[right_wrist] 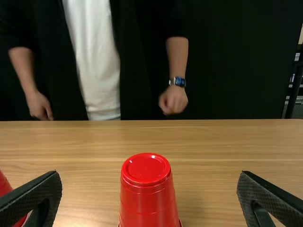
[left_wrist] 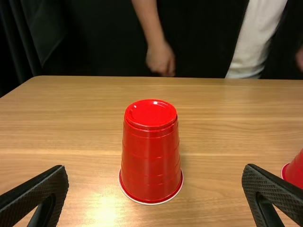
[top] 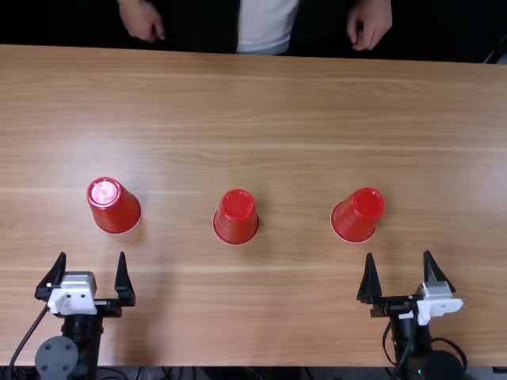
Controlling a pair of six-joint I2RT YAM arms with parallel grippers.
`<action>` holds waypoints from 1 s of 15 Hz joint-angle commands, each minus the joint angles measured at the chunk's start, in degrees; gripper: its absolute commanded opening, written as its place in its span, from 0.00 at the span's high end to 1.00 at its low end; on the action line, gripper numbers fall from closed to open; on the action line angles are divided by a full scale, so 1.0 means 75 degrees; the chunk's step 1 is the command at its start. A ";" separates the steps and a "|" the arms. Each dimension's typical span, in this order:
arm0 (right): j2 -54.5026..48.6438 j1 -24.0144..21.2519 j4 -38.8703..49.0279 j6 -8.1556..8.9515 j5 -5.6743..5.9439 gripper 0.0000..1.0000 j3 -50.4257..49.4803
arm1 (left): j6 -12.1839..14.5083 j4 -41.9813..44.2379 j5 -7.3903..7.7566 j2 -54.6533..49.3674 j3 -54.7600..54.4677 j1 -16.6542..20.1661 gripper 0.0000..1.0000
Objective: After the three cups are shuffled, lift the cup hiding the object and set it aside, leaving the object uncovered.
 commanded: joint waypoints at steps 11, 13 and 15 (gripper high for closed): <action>0.0315 -0.0104 -0.0026 -0.0017 0.0099 0.00 0.1154 | 0.0057 -0.0936 -0.0044 -0.0083 0.1289 0.0045 0.00; 0.0819 -0.0092 -0.0589 -0.0045 0.0085 0.00 0.1869 | 0.0057 -0.1540 -0.0030 0.0280 0.2191 0.0034 0.00; 0.0995 -0.0104 -0.1433 -0.0059 0.0085 0.00 0.2548 | 0.0057 -0.2187 -0.0044 0.1241 0.3234 0.0022 0.00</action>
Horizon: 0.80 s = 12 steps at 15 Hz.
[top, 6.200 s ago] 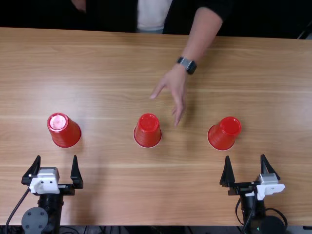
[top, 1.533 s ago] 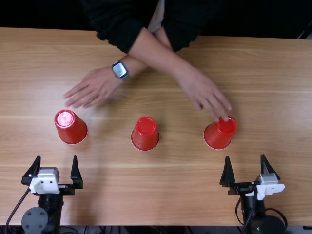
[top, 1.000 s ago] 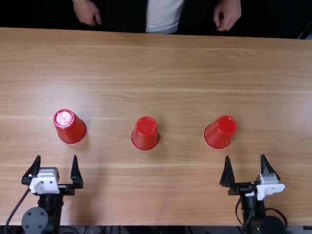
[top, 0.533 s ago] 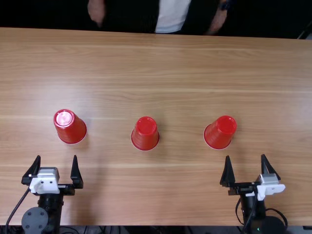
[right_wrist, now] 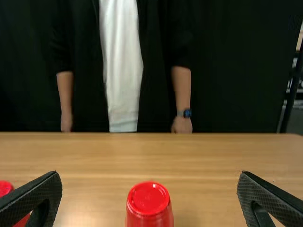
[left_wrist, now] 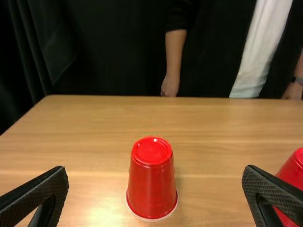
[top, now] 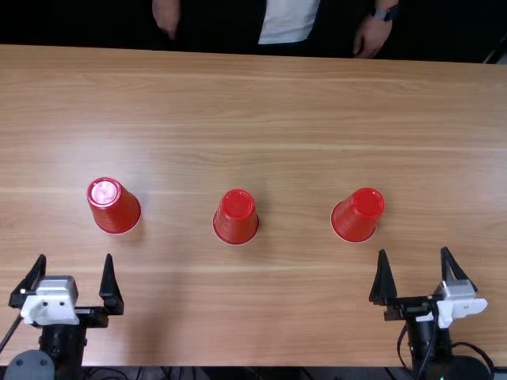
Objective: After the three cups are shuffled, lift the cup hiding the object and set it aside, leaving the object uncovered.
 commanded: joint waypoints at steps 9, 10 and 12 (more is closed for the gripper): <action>0.2796 -0.0124 -0.4171 -0.0103 0.0267 0.00 0.4333 | 0.0037 -0.4951 -0.0234 0.4147 0.4882 0.0060 0.00; 0.3206 -0.0124 -0.4593 -0.0103 0.0267 0.00 0.4708 | 0.0037 -0.5443 -0.0234 0.4580 0.5374 0.0060 0.00; 0.3956 -0.0101 -0.5606 -0.0117 0.0267 0.00 0.5399 | 0.0037 -0.5935 -0.0234 0.5272 0.6182 0.0060 0.00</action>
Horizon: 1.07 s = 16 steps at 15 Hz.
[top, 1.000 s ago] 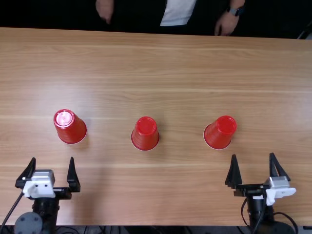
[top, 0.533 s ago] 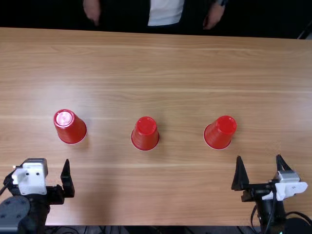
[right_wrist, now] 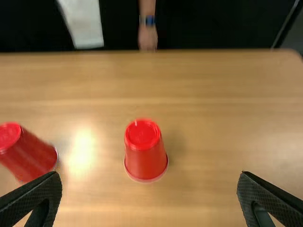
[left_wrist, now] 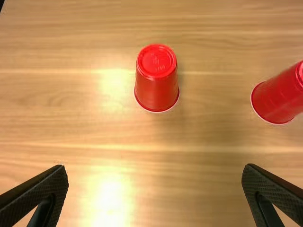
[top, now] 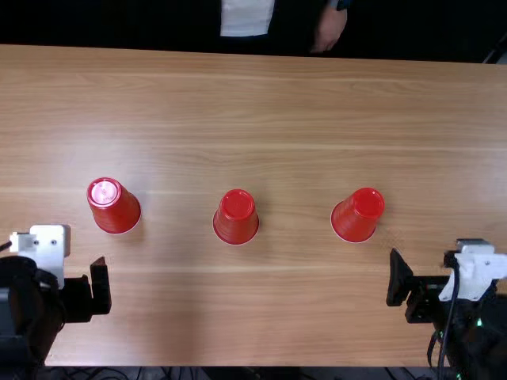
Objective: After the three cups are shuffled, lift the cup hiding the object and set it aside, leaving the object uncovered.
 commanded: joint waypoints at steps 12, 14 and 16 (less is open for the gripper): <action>0.3209 0.0019 -0.2445 0.0011 0.0050 0.00 0.2452 | 0.0034 -0.1724 -0.0057 0.3325 0.2537 0.0045 0.00; 0.3443 0.0019 -0.2487 0.0011 0.0008 0.00 0.2616 | 0.0034 -0.1682 -0.0057 0.3641 0.2560 0.0034 0.00; 0.3490 0.0019 -0.2459 0.0039 -0.0006 0.00 0.2616 | 0.0034 -0.1569 -0.0043 0.4075 0.2549 0.0010 0.00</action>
